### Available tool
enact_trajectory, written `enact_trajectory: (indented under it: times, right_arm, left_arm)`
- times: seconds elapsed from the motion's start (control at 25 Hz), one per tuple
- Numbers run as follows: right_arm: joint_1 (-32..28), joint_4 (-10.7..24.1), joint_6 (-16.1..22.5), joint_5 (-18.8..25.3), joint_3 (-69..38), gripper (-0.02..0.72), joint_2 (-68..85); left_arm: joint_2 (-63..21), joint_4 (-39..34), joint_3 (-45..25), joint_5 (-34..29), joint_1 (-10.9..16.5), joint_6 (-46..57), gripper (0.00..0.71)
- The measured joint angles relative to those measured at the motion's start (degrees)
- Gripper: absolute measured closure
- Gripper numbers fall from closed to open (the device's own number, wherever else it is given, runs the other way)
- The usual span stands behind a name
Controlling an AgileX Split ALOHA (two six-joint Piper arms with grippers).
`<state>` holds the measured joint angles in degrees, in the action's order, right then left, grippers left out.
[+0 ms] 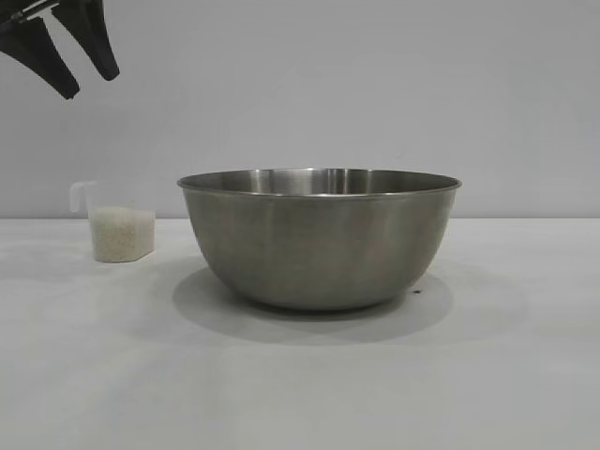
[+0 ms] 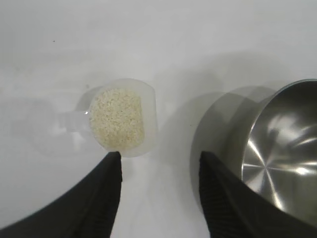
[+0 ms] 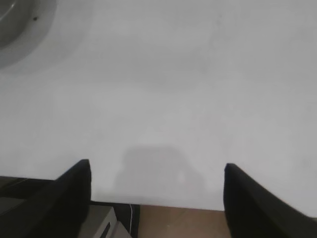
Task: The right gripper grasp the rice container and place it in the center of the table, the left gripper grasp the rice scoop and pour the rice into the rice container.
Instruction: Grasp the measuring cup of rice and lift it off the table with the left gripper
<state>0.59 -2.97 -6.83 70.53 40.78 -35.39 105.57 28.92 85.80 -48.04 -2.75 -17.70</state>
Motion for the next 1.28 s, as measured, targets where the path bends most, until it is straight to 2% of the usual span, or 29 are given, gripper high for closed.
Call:
enact_trajectory:
  times: [0.36, 1.28]
  right_arm:
    - [0.0, -0.5, -0.1, -5.8, -11.3, 0.199, 8.9]
    - [0.0, -1.5, -1.5, -6.1, -12.7, 0.199, 10.1]
  left_arm:
    - [0.0, 0.0, 0.0, 0.0, 0.0, -0.1, 0.397]
    - [0.0, -2.1, 0.0, 0.0, 0.0, -0.1, 0.397]
